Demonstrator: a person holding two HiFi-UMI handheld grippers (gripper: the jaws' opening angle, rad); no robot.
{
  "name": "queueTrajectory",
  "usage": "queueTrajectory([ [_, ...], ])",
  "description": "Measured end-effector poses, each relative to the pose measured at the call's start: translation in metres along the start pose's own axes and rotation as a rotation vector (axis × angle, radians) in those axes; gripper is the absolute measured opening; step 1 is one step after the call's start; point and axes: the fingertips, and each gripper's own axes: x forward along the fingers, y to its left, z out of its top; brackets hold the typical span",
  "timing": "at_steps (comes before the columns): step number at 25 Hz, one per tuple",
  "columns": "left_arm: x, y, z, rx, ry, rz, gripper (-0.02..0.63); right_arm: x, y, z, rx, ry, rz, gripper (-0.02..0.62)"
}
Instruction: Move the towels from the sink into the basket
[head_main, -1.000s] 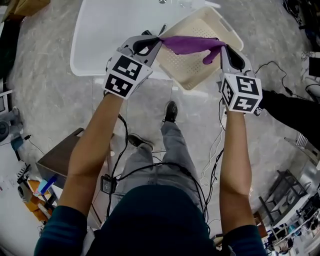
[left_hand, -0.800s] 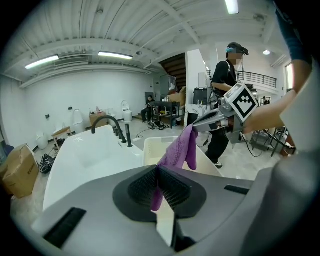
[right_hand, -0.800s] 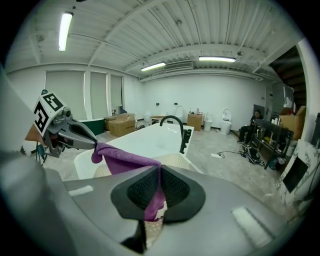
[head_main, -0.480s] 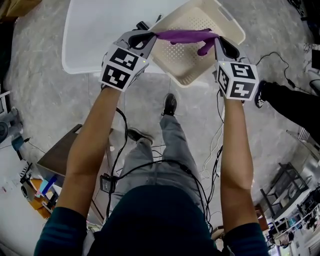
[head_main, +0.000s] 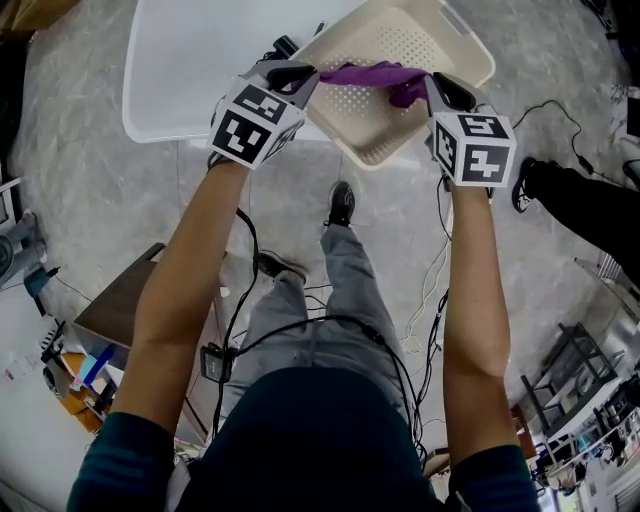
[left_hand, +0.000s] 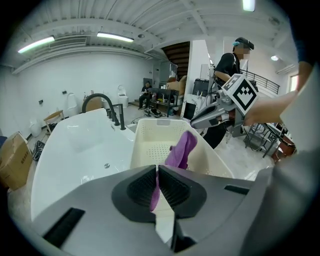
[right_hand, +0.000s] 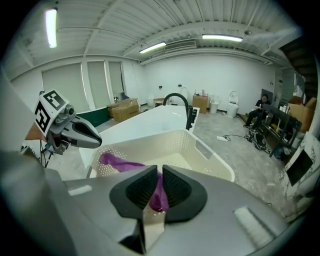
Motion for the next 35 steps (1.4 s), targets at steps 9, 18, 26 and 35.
queueTrajectory([
  [9,-0.015,0.004,0.016,-0.008,-0.023,-0.014,0.015,0.000,0.007,0.014,-0.014,0.020,0.020,0.064],
  [18,-0.094,0.013,0.071,0.023,-0.151,0.027,0.015,-0.037,0.037,0.082,-0.070,-0.090,0.012,0.041],
  [26,-0.203,0.031,0.112,0.040,-0.280,0.092,0.015,-0.101,0.097,0.189,-0.175,-0.287,0.042,0.009],
  [35,-0.351,0.051,0.134,0.062,-0.423,0.205,0.015,-0.181,0.210,0.292,-0.304,-0.451,0.125,0.008],
])
